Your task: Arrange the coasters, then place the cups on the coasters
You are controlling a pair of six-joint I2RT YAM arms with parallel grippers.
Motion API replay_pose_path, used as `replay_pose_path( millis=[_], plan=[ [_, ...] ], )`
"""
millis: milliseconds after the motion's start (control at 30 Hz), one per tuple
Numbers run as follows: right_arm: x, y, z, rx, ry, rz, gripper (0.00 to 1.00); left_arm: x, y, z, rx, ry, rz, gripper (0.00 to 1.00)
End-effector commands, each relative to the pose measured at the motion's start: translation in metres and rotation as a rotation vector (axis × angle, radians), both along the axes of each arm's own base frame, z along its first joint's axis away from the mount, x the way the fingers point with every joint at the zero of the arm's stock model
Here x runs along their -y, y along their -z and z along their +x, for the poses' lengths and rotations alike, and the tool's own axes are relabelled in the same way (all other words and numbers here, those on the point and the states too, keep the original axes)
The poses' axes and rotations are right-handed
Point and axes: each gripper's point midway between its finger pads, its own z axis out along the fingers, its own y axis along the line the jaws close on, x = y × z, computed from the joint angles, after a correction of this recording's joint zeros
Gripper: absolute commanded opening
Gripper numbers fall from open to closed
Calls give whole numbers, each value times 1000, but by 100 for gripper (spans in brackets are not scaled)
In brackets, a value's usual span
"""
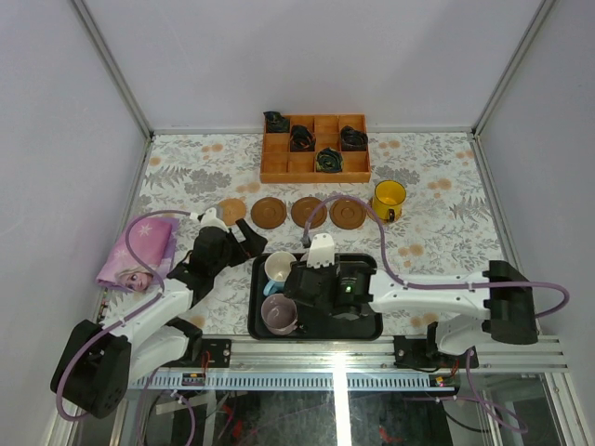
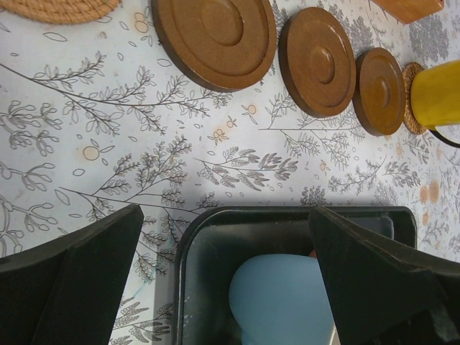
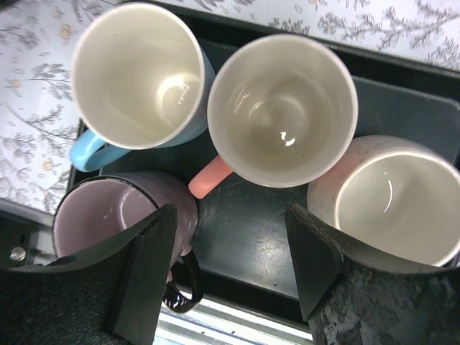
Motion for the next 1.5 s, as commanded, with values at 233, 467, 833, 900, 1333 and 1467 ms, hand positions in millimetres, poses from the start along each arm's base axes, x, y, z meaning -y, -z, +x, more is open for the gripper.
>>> replay_pose_path(
  millis=[233,467,833,900,1333,1467],
  plan=[
    [-19,13,6,36,200,26,63,4,-23,3,95,-12,-80,100],
    [-21,8,7,66,244,81,63,7,-26,-1,107,4,-96,100],
    [-11,28,3,52,297,-36,46,11,-23,-4,94,19,-110,100],
    [-2,32,0,46,315,-45,42,13,-23,-5,94,24,-115,100],
    [19,38,-11,22,328,-64,38,15,-17,-7,76,31,-114,100],
    [17,35,-8,40,324,-81,47,14,-17,-6,78,27,-113,100]
  ],
)
